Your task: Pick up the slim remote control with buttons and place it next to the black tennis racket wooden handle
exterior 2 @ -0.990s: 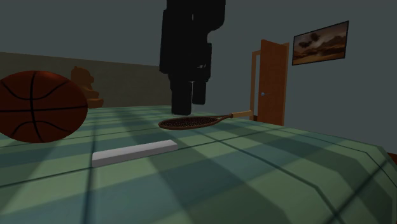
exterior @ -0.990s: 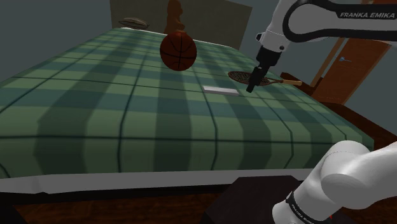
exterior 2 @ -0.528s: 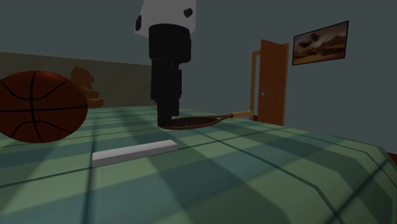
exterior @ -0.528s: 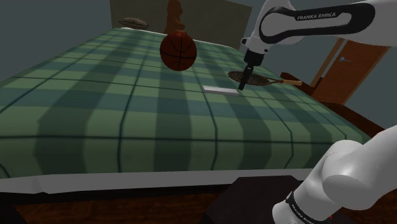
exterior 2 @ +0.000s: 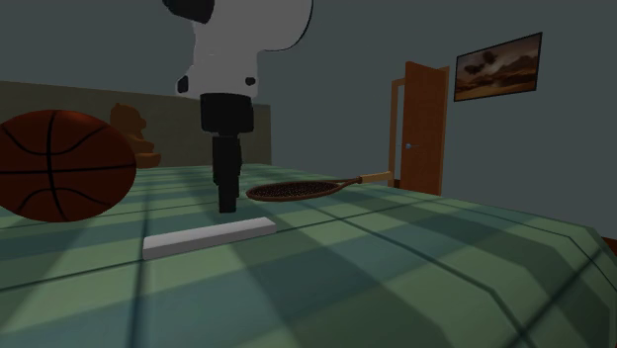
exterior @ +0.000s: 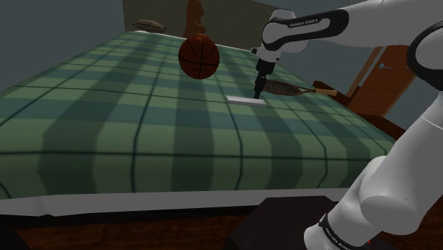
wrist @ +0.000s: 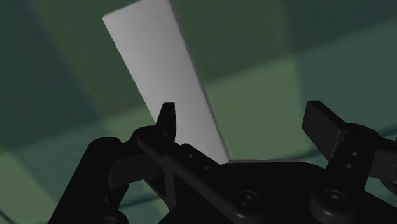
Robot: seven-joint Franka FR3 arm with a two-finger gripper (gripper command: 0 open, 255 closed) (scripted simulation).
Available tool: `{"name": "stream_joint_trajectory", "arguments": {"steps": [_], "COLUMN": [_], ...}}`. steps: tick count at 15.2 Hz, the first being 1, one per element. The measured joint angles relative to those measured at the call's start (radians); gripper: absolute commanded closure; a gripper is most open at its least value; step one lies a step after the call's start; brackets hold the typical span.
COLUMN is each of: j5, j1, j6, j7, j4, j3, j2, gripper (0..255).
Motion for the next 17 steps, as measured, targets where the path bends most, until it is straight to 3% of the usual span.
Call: {"name": "stream_joint_trajectory", "arguments": {"steps": [5, 17], "j5": [0.063, 0.079], "j1": [-0.022, -0.026], "j6": [-0.019, 0.066], "j7": [-0.174, -0.197], "j4": [0.176, 0.131], "j3": [-0.004, 0.001], "j2": [0.193, 0.236], "gripper": [0, 0]}}
